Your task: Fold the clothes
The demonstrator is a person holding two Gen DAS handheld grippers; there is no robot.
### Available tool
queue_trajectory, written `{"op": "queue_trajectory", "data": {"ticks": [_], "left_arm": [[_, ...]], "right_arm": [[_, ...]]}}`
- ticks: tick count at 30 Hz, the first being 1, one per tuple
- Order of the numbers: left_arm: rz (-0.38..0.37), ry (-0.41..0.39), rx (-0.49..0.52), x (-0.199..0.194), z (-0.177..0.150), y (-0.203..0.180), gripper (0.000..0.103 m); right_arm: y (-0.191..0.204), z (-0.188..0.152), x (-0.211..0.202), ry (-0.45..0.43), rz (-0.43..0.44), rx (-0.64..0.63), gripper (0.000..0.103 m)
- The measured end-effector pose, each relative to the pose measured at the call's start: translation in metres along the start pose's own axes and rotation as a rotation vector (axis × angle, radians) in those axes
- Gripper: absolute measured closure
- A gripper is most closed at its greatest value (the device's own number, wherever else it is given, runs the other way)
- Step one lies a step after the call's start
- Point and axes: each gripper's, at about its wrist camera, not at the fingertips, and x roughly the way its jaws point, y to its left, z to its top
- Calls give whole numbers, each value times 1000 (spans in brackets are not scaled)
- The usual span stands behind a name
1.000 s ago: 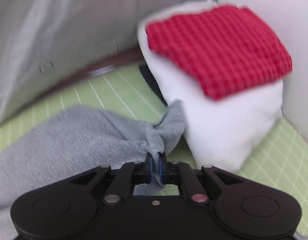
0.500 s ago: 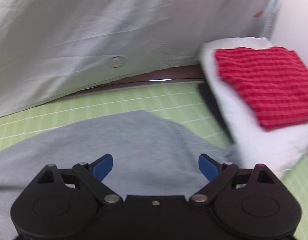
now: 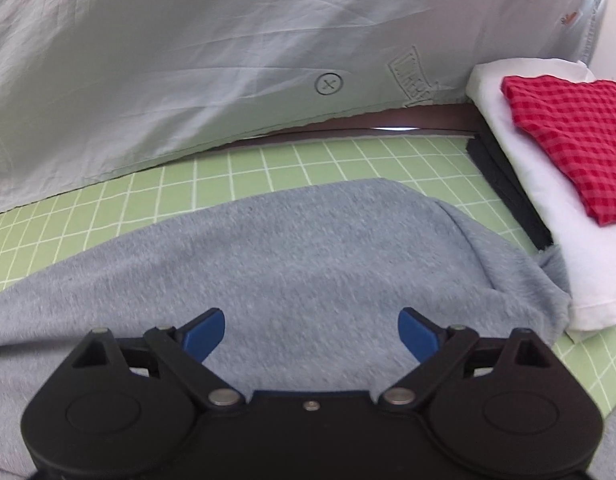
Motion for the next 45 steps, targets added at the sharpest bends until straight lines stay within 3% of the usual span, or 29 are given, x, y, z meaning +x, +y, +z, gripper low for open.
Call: {"op": "queue_trajectory", "data": {"ticks": [6,10,13,16,23,28,35,42,45], "left_arm": [[17,-41,-62,22,33,0,0],[-18,-66,-99,4,37,11,0],[-22,-86,-87,-26,16,26,0],[34,-81,-86,-50,-16,51,0],[146,17,-150,-67,-91,112,0],[102,-2,-207,-91,-116,132,0],[3,-24,-122,-121,-142,97,0],[-74,-7,7,-146,-179,26,0],[-93,20,23,-153,-194,-4,0]], "right_arm": [[-19,-11,-6,32,-44,38,9],[-22,-20,-13,39,-56,58,8],[-20,-27,-18,46,-46,66,6],[-14,-35,-23,60,-22,59,6],[6,-51,-52,56,45,31,6],[16,-67,-79,46,83,16,4],[1,-98,-105,6,142,93,0],[-53,-106,-123,-70,207,219,0],[-85,-104,-124,-41,220,264,0]]}}
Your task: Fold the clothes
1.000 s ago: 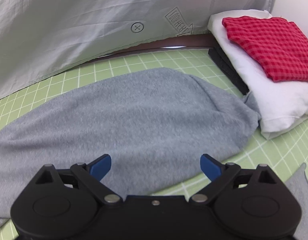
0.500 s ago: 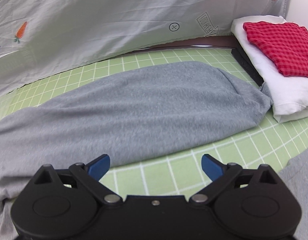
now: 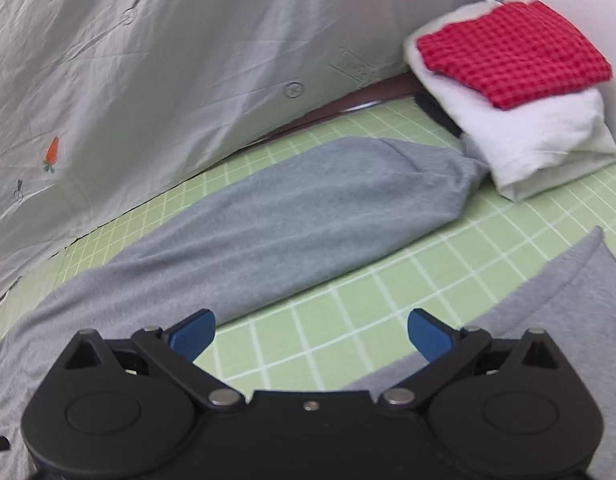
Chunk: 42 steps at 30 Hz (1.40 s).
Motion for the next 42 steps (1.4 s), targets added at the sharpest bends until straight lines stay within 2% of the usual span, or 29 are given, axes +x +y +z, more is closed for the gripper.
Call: {"op": "queue_trajectory", "data": {"ticks": [4,9,12,14,16,18,23,25,26,27,28,31,34,38,40,42], "left_arm": [[-33,20,38,0,-10,-39,0],[-17,1,65,6,-3,-76,0],[-22,1,53,16,7,-88,7],[-23,20,65,27,14,-94,14],[-15,32,103,37,21,-102,20],[-5,41,136,45,26,-107,21],[-23,65,148,59,35,-108,25],[-23,54,144,60,38,-107,31],[-24,50,142,61,39,-106,35],[-25,48,137,61,40,-104,36],[-26,47,132,61,41,-103,38],[-23,51,130,62,44,-103,39],[-20,45,126,62,44,-101,39],[-20,37,136,60,43,-98,39],[-21,32,133,58,42,-94,41],[-18,28,127,57,41,-91,44]], "right_arm": [[-35,14,-1,8,-17,5,0],[-74,39,19,36,-48,39,0],[-93,58,40,58,-53,79,1],[-103,71,54,57,-58,108,6],[-111,84,73,56,-56,138,17],[-117,95,92,70,-55,162,26],[-123,114,129,113,-47,178,54],[-124,121,136,116,-34,164,80],[-125,124,139,117,-27,157,85],[-125,129,140,108,-10,149,95],[-124,135,140,92,13,143,97],[-111,163,137,-7,110,127,98],[-80,205,128,-118,189,47,99],[-47,248,89,-297,306,22,99],[-41,250,67,-369,338,16,99],[-43,233,57,-383,305,-31,99]]}}
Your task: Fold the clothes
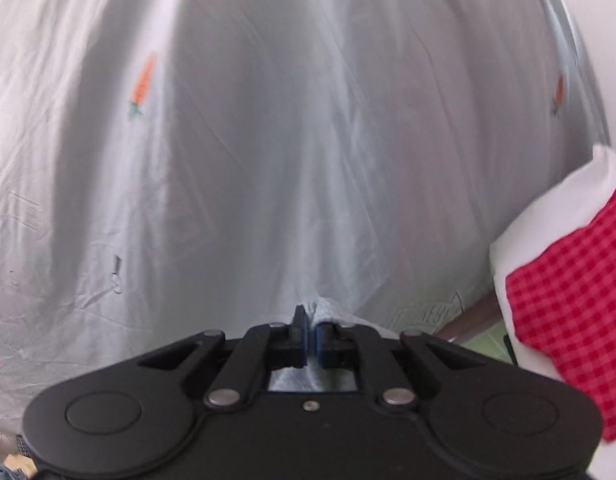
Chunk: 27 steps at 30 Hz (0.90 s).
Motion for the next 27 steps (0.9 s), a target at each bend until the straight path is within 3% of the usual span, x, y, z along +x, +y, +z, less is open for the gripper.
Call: {"op": "queue_trajectory", "data": {"ticks": [2,5,8,10,17,21,22,24,25,27], "left_arm": [[3,-2,-5,-2,-1,3,44],[4,5,2,-2,-2,6,44],[12,14,-7,-2,-1,11,44],[19,20,-19,-3,-1,15,44],[8,53,-61,-8,7,19,43],[-70,31,-164,-26,12,30,41],[-80,21,-179,-31,13,32,34],[-77,-8,-194,-41,15,40,28],[-65,-25,-200,-44,17,46,28],[-22,-47,-223,-44,24,62,25]], "right_arm": [[-12,-25,-2,89,-73,-58,99],[-48,-74,12,358,-212,-67,97],[-70,-102,4,449,-287,-13,87],[-75,-108,-5,459,-314,-15,65],[-72,-106,-24,419,-359,-62,54],[-61,-95,-28,350,-397,-129,27],[-57,-94,-27,340,-394,-154,20],[-51,-94,-18,335,-379,-214,13],[-47,-95,-11,339,-371,-249,4],[-42,-97,5,352,-361,-308,0]]}}
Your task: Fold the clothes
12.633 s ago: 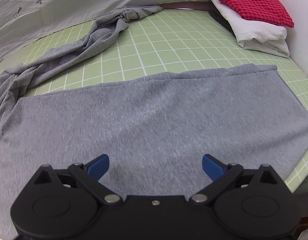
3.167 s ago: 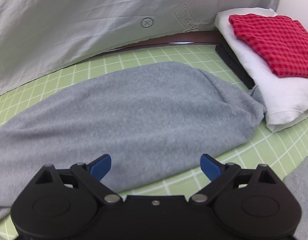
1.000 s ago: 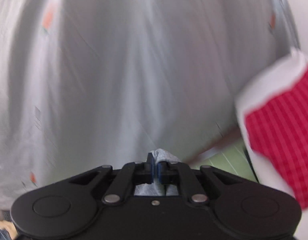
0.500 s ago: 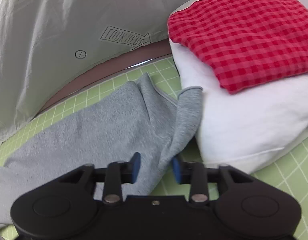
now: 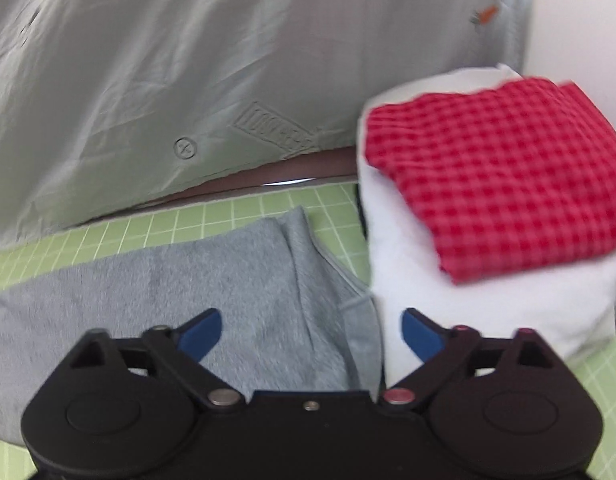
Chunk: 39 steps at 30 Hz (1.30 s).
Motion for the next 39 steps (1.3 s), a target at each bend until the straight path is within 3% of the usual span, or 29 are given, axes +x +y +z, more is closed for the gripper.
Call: {"op": "queue_trajectory", "data": {"ticks": [2,6,11,13,17,21,23,24,25,27,31,35,39], "left_arm": [[67,-21,-29,6,12,17,19],[217,-43,-71,31,41,54,18],[297,-43,-144,69,77,96,18],[336,-48,-159,79,86,105,18],[409,-59,-185,93,99,121,18],[432,-91,-250,99,103,143,9],[427,-110,-289,100,105,153,9],[421,-119,-297,99,105,155,9],[417,-129,-302,99,105,156,12],[415,-164,-315,97,105,158,35],[423,-196,-340,93,105,161,64],[443,-206,-298,93,108,163,69],[432,-214,-338,93,110,169,69]], "right_arm": [[9,7,15,17,-8,-42,0],[19,27,45,38,-2,-41,0],[14,54,93,72,25,88,3],[6,62,113,87,30,148,29],[-10,78,141,95,0,236,37],[-6,88,162,150,1,172,47],[-2,91,171,183,10,130,60],[-1,92,172,187,20,113,76],[1,93,174,191,29,95,82],[4,96,178,194,46,67,101],[0,110,183,130,43,107,101],[-10,129,190,84,15,166,101],[-15,136,198,86,-14,164,101]]}}
